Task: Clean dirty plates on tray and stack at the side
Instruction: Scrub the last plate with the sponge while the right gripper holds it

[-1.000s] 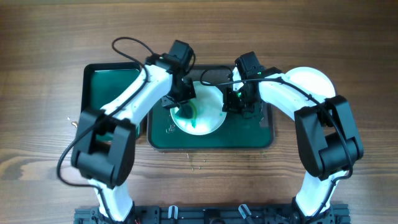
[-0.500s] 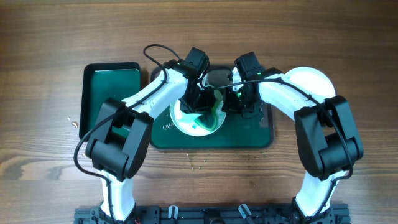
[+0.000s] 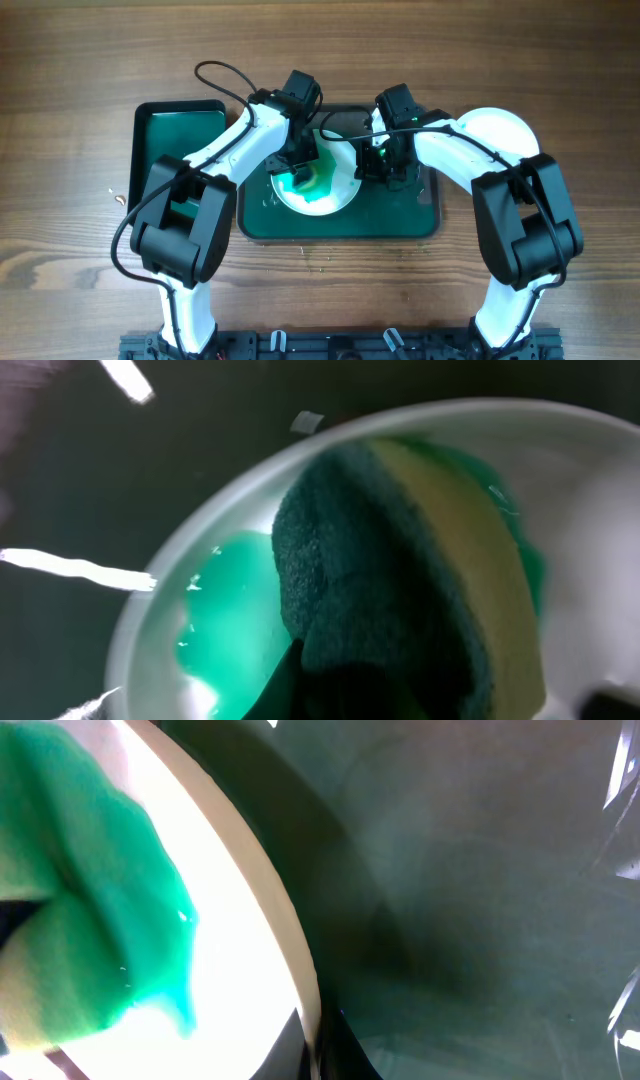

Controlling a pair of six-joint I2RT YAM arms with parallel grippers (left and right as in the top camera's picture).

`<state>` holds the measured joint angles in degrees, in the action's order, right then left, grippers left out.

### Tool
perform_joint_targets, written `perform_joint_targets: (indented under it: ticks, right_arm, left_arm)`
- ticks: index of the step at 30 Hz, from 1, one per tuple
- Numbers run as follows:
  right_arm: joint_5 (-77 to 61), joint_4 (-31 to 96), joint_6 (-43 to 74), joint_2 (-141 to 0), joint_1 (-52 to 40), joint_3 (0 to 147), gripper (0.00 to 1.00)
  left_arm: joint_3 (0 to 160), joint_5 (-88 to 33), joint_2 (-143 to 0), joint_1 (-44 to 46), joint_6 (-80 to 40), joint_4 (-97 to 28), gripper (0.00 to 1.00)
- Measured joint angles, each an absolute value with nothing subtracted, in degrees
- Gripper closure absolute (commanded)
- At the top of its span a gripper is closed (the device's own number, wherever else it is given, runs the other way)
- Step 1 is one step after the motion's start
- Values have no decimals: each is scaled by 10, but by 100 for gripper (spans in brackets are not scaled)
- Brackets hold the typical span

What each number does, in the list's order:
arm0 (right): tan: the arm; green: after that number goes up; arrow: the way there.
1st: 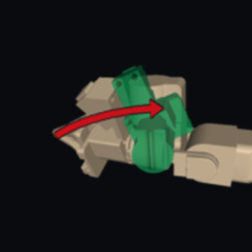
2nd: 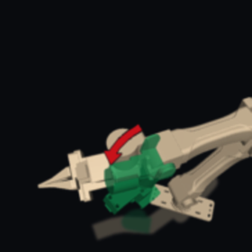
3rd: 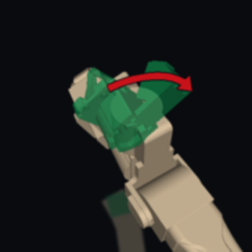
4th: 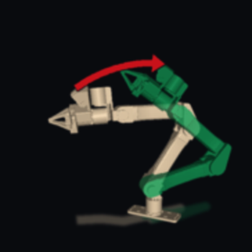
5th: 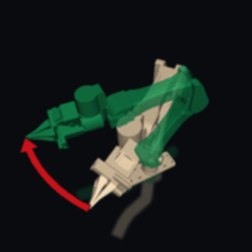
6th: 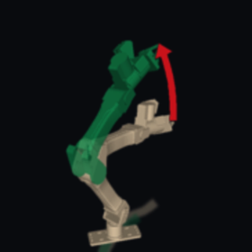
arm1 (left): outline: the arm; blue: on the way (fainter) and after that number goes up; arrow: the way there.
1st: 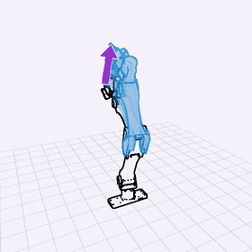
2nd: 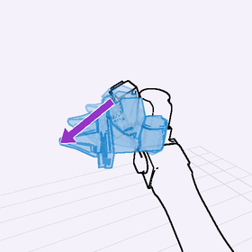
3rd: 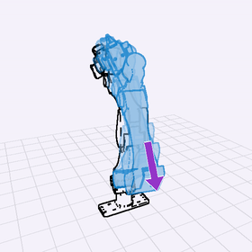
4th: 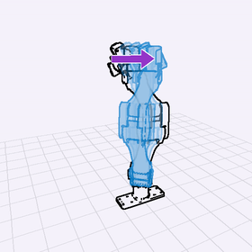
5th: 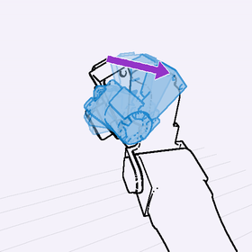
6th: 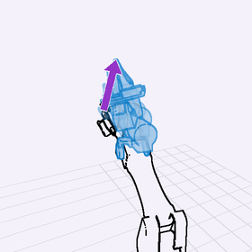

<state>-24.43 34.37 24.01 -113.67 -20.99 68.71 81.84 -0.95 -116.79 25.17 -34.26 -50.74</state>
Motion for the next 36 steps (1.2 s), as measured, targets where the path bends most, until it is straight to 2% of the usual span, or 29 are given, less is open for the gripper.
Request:
perform_joint_targets:
  ticks: [7, 14, 17, 29, 33, 36]
  right_arm:
    - [-244, 343, 240, -1137, -212, 687, 96]
    - [-244, 345, 240, -1137, -212, 687, 96]
    - [-244, 345, 240, -1137, -212, 687, 96]
    - [-244, 345, 240, -1137, -212, 687, 96]
    - [-244, 345, 240, -1137, -212, 687, 96]
    - [-244, 345, 240, -1137, -212, 687, 96]
  left_arm:
    - [821, 52, -1168, 268, -346, -548, 96]
    - [821, -114, -1168, 259, -227, -519, 96]
    - [818, -138, -1168, 259, -213, -496, 96]
    - [821, 54, -1168, 276, -311, -542, 96]
    - [821, 55, -1168, 275, -321, -572, 96]
    - [821, 8, -1168, 269, -295, -576, 96]
